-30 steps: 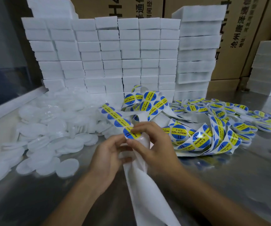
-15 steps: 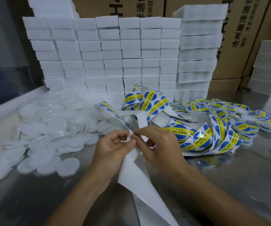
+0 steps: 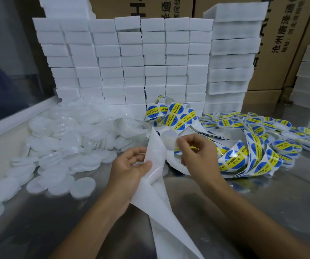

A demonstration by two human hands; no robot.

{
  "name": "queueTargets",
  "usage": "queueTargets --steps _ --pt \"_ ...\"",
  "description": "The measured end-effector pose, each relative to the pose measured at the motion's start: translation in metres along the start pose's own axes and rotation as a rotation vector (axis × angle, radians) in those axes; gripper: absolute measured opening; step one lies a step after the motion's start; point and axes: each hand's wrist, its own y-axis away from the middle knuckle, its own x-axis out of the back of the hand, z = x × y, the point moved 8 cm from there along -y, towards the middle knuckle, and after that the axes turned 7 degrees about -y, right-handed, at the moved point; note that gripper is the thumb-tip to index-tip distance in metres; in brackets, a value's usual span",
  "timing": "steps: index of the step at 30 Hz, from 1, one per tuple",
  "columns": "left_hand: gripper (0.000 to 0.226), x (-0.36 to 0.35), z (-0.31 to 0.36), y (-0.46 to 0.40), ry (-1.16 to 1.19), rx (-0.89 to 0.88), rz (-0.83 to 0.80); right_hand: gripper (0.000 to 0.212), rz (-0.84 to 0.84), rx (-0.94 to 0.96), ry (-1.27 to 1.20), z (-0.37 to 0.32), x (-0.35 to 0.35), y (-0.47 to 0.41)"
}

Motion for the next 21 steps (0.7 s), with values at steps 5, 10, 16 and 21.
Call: queueTargets --steps 5,10,16,21 --pt "0.027 0.003 -0.01 -0.003 0.116 0.073 0.069 0.009 -0.125 -0.279 -0.541 0.01 -0.028 0.011" --pt "0.022 0.0 -0.009 -0.001 -0.099 -0.034 0.059 0.006 -0.304 -0.353 -0.677 0.018 -0.059 0.031" --pt "0.01 0.001 0.007 -0.001 -0.528 -0.125 -0.025 0.028 -0.323 -0.446 -0.715 0.031 -0.064 0.034" --pt "0.015 0.052 0.039 0.041 -0.956 -0.417 0.207 0.014 -0.329 -0.469 -0.611 0.035 -0.067 0.041"
